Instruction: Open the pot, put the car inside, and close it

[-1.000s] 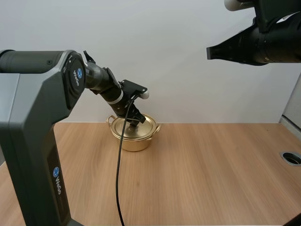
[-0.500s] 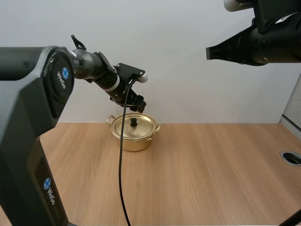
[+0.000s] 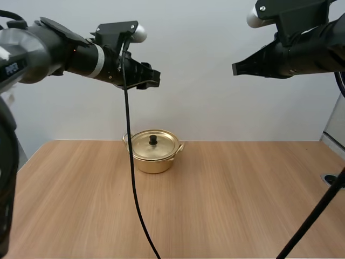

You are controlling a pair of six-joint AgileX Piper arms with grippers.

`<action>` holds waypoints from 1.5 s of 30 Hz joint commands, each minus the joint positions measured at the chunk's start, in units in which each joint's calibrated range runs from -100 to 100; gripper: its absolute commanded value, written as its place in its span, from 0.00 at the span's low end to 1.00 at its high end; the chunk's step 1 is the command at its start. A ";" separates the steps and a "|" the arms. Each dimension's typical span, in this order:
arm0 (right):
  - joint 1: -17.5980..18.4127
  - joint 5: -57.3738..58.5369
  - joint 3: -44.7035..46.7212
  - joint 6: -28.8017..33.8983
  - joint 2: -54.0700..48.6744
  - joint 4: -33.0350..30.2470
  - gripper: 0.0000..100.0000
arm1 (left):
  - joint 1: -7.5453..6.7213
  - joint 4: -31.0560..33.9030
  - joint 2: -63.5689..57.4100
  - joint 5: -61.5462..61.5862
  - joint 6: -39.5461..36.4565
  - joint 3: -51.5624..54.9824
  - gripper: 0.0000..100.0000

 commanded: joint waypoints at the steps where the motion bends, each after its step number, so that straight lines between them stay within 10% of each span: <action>1: -0.04 1.59 0.05 -2.36 0.99 2.74 0.00 | 1.30 -1.28 -21.99 0.78 0.00 0.95 0.71; 6: -0.04 2.60 0.05 -3.47 1.80 5.18 0.00 | 2.02 -1.28 -38.98 0.78 1.77 3.27 0.63; 14: -0.04 2.60 0.05 -5.55 1.80 7.77 0.00 | 1.28 5.59 -58.46 -3.14 -5.77 9.36 0.00; 26: -0.04 2.59 7.64 -5.60 -2.61 12.11 0.00 | -4.12 69.20 -61.42 -17.25 -56.26 26.95 0.00; 45: -0.04 2.00 40.95 -5.51 -33.26 12.39 0.00 | -5.78 69.91 -63.20 -53.48 -55.99 68.34 0.00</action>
